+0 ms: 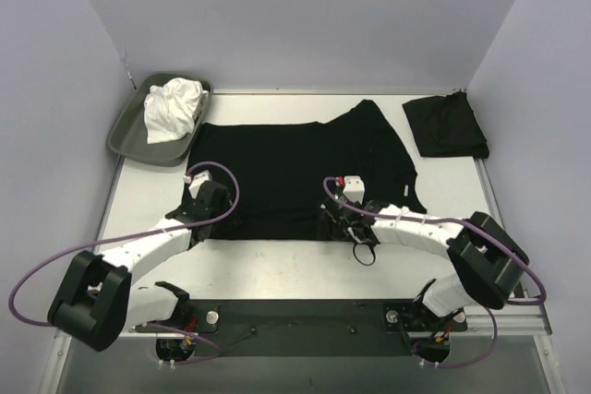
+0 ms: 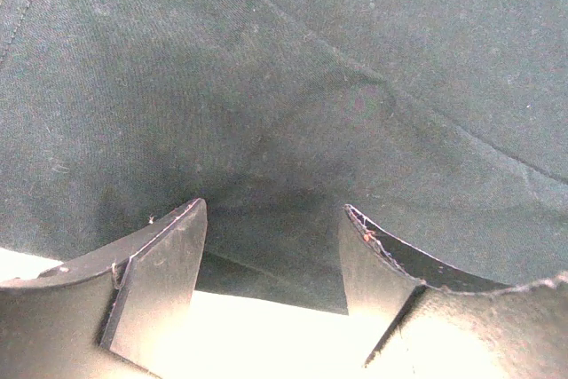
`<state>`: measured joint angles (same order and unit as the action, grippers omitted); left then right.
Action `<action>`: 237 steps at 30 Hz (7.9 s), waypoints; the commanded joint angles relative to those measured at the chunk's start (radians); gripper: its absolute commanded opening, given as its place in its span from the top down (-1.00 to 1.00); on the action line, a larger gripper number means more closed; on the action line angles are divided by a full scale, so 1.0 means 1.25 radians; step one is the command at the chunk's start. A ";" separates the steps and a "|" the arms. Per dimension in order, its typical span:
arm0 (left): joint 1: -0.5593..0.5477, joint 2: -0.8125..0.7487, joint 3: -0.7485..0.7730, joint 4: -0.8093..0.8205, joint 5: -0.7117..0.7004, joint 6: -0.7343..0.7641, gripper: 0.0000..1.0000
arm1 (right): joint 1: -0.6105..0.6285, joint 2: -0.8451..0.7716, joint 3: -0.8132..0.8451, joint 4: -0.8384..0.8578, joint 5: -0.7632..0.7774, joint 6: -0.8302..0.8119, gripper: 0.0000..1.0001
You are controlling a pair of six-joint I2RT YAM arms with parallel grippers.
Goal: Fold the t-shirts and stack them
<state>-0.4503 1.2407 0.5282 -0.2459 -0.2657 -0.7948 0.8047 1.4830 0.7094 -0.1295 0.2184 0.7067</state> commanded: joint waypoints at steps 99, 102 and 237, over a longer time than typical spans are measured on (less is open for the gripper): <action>-0.061 -0.205 0.149 -0.099 0.059 0.054 -0.81 | -0.192 0.170 0.300 0.035 -0.241 -0.106 -0.57; -0.059 -0.207 0.143 -0.100 0.063 0.055 -0.81 | -0.179 0.176 0.294 0.059 -0.214 -0.116 -1.00; 0.449 0.385 0.414 -0.070 0.140 0.065 -0.24 | -0.512 0.240 0.546 -0.061 -0.279 -0.164 -0.98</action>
<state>0.1066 1.6890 0.9733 -0.3698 -0.0601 -0.7094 0.1696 1.8473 1.3994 -0.2298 -0.1112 0.5171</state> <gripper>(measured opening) 0.635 0.992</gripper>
